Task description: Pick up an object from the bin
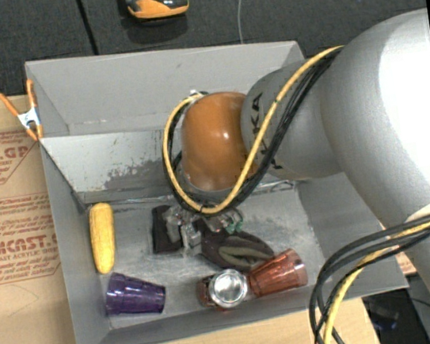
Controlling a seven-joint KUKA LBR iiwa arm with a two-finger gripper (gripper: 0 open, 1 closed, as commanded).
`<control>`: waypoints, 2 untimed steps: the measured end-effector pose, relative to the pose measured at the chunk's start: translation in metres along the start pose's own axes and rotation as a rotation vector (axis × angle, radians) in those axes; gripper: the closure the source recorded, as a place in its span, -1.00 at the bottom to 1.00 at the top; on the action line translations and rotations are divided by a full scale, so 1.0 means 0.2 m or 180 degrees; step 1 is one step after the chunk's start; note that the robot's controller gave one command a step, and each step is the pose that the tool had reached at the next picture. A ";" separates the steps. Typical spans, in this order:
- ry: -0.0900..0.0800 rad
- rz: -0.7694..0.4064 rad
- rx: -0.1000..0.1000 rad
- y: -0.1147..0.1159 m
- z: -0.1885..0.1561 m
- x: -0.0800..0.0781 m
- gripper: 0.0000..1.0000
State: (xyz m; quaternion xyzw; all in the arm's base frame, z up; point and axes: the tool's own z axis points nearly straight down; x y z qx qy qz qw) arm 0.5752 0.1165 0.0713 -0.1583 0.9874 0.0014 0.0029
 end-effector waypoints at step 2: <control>0.0009 -0.0302 0.0003 -0.21 -0.65 -0.01 1.00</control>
Offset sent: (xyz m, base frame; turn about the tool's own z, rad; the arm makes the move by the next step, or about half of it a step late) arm 0.0140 -0.0404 0.1309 -0.0956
